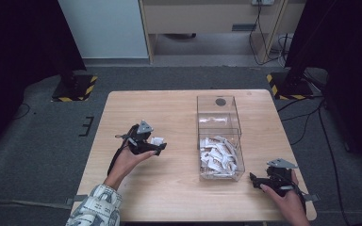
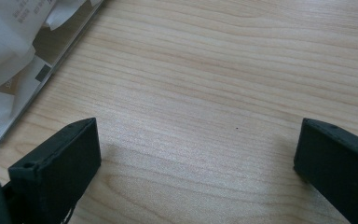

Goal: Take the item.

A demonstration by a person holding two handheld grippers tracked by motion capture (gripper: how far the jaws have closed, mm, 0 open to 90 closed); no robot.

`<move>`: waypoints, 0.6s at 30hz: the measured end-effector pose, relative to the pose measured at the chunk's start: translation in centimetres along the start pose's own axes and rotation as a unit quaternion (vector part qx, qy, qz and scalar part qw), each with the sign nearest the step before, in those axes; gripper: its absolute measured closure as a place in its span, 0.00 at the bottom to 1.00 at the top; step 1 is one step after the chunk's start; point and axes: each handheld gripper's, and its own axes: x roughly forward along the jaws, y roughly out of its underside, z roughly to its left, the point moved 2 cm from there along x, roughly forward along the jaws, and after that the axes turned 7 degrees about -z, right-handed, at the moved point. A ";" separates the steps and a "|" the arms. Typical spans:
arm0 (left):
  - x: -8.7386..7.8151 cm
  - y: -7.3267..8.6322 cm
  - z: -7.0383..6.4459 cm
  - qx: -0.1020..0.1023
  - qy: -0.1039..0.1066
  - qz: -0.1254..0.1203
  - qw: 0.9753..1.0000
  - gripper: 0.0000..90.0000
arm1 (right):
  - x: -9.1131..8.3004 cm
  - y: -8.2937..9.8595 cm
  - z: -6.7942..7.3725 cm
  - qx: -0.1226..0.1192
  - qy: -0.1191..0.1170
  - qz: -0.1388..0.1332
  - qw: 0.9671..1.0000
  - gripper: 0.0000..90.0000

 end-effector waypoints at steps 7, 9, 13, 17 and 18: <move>-1.6 0.2 -0.9 0.014 0.011 0.003 1.000 0.03 | 0.0 0.0 0.0 0.000 0.000 0.000 1.000 0.01; -1.9 0.4 -1.0 0.020 0.010 0.006 1.000 0.03 | 0.0 0.0 0.0 0.000 0.000 0.000 1.000 0.01; -2.8 1.4 -1.0 0.009 -0.001 0.000 1.000 0.04 | 0.0 0.0 0.0 0.000 0.000 0.000 1.000 0.01; -3.6 3.2 -1.1 0.005 -0.006 0.011 1.000 0.05 | 0.0 0.0 0.0 0.000 0.000 0.000 1.000 0.01; -3.7 3.7 -1.1 0.004 -0.006 0.015 1.000 0.04 | 0.0 0.0 0.0 0.000 0.000 0.000 1.000 0.01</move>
